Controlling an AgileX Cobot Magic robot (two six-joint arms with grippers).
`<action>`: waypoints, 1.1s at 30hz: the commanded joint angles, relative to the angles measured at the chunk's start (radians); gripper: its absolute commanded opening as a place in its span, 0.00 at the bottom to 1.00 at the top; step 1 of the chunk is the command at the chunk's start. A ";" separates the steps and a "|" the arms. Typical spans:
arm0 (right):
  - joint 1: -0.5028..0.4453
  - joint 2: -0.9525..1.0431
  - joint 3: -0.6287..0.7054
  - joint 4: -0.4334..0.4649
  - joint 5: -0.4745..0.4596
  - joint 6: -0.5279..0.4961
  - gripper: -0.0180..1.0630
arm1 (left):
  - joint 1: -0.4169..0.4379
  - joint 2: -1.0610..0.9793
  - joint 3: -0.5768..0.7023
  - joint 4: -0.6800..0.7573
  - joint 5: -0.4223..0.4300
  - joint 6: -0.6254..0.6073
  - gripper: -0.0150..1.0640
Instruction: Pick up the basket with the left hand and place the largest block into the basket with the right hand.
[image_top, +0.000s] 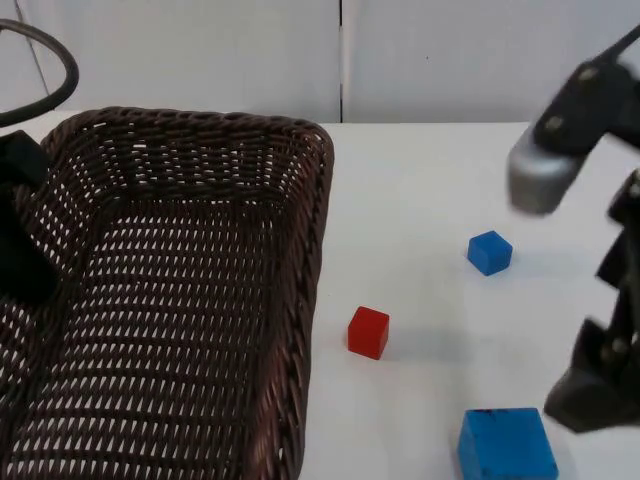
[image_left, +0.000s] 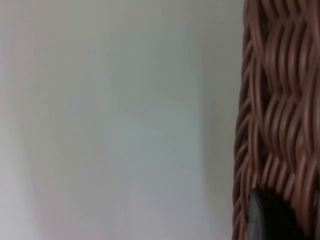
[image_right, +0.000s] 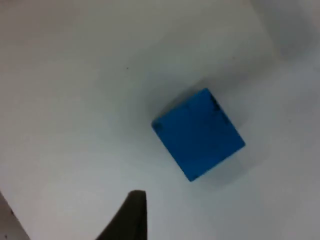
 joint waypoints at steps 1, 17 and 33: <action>0.019 0.034 -0.006 -0.002 -0.024 -0.057 0.99 | 0.004 -0.010 -0.001 -0.017 0.012 0.003 0.01; 0.029 0.234 -0.006 -0.003 -0.193 -0.162 0.99 | 0.004 -0.010 -0.001 -0.015 0.008 0.003 0.01; 0.029 0.411 -0.006 0.001 -0.253 -0.157 0.99 | 0.004 -0.010 -0.001 -0.015 0.003 0.003 0.01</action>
